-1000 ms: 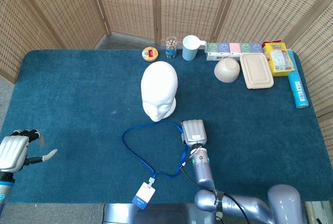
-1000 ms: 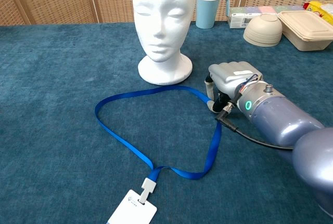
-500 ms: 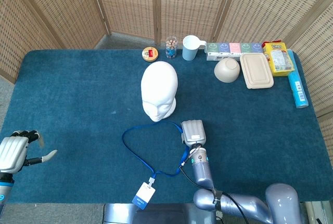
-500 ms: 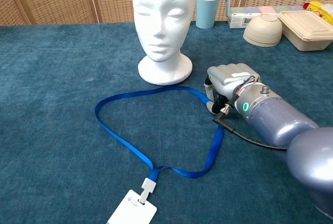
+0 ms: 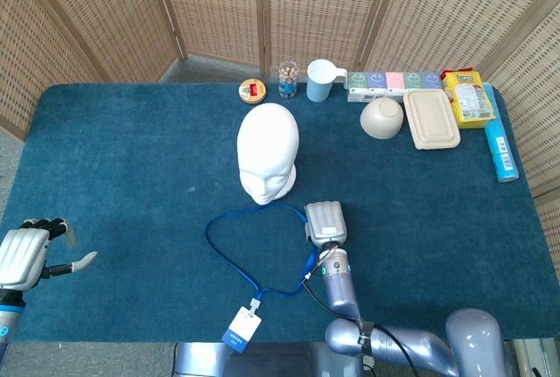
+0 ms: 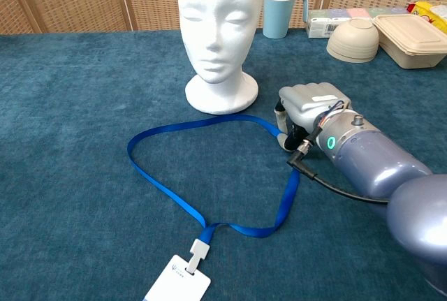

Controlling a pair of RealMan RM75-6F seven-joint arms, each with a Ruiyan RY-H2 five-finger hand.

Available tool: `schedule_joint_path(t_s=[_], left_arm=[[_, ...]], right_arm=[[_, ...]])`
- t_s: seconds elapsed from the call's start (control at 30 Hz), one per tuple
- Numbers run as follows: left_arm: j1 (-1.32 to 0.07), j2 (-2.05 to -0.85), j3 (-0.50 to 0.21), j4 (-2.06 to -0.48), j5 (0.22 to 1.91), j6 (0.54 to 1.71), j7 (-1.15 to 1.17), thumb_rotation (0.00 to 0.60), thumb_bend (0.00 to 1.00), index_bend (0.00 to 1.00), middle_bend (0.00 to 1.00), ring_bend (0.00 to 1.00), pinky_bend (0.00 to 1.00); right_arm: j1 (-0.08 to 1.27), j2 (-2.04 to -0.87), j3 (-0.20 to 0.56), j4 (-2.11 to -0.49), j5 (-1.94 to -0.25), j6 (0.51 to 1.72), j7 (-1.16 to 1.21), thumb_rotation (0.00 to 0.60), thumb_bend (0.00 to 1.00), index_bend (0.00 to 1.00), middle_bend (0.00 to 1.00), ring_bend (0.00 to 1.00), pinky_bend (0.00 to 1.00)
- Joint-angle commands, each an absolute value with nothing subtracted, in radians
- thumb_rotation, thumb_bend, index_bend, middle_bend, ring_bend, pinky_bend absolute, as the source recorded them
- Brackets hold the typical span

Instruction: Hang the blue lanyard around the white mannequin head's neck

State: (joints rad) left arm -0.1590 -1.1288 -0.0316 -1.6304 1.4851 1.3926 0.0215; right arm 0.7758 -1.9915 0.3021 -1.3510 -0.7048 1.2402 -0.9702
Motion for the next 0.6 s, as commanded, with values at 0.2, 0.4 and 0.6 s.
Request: schedule_joint_path(t_s=[0.2,0.4,0.6], left_arm=[[-0.201,-1.141,-0.05,-1.637,1.483,1.35,0.077,0.17,0.14,0.61,0.52,0.48,0.48],[-0.261,-1.182,-0.082,-1.653,1.453,1.289,0.181,0.169,0.14,0.61,0.65,0.64,0.68],[-0.347,-1.244,-0.122,-1.68,1.394,1.204,0.366,0.167,0.14,0.61,0.88,0.86,0.86]], right_arm=[[0.767,-1.976,0.294,-1.391,-0.721,1.258,-0.96,0.541,0.52,0.56,1.0,1.0,1.0],[0.76,-1.973,0.284,-1.406,-0.718,1.258,-0.956,0.541,0.52,0.56,1.0,1.0,1.0],[0.757,-1.967,0.279,-1.415,-0.723,1.257,-0.949,0.538,0.52,0.56,1.0,1.0,1.0]])
